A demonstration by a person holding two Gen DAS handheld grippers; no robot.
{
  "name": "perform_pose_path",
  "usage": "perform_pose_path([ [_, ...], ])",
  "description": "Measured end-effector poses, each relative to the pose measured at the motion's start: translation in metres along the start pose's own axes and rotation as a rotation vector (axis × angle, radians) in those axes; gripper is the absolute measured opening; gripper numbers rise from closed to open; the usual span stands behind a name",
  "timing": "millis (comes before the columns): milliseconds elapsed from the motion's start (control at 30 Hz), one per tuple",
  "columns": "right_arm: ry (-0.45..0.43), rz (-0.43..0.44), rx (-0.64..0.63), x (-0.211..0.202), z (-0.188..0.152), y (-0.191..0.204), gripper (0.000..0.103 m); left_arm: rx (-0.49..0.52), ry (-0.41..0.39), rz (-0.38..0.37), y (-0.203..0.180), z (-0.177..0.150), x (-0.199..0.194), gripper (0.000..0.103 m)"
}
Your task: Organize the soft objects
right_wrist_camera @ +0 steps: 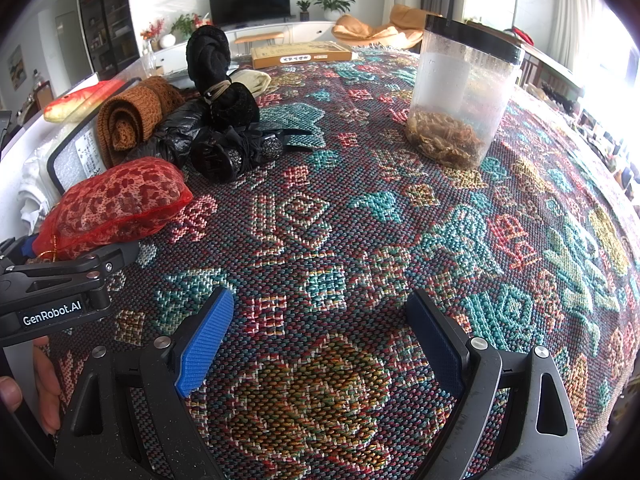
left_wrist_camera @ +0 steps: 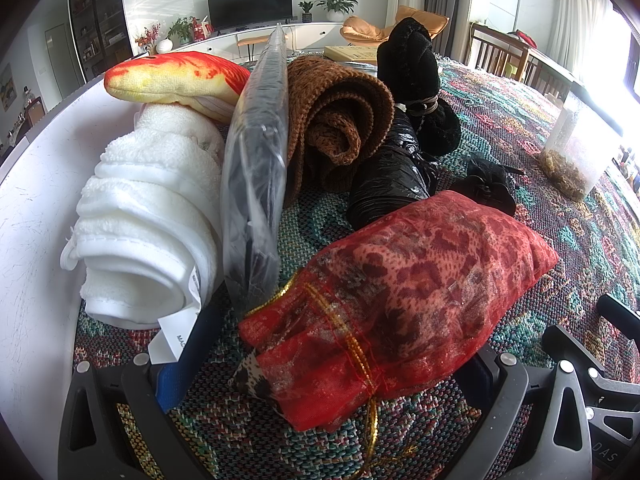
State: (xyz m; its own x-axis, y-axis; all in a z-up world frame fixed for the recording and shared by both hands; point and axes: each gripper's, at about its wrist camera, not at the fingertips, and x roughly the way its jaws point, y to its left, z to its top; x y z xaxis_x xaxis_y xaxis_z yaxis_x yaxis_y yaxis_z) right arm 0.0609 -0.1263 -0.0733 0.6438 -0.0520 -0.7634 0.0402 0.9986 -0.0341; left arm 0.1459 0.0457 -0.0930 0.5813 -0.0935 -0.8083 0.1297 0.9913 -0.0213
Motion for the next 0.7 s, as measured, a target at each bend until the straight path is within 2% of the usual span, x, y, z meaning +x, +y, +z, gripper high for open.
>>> perform_pose_path([
  [467,0.0,0.0,0.001,0.0,-0.001,0.0,0.091,-0.002,0.0,0.002,0.0,0.0,0.0,0.103],
  [567,0.001,0.0,0.001,0.0,-0.001,0.0,0.091,0.001,0.007,0.008,-0.004,-0.004,-0.01,0.103],
  [700,0.001,0.001,0.001,-0.001,-0.001,0.0,0.091,0.051,0.01,-0.028,-0.003,-0.021,-0.02,0.103],
])
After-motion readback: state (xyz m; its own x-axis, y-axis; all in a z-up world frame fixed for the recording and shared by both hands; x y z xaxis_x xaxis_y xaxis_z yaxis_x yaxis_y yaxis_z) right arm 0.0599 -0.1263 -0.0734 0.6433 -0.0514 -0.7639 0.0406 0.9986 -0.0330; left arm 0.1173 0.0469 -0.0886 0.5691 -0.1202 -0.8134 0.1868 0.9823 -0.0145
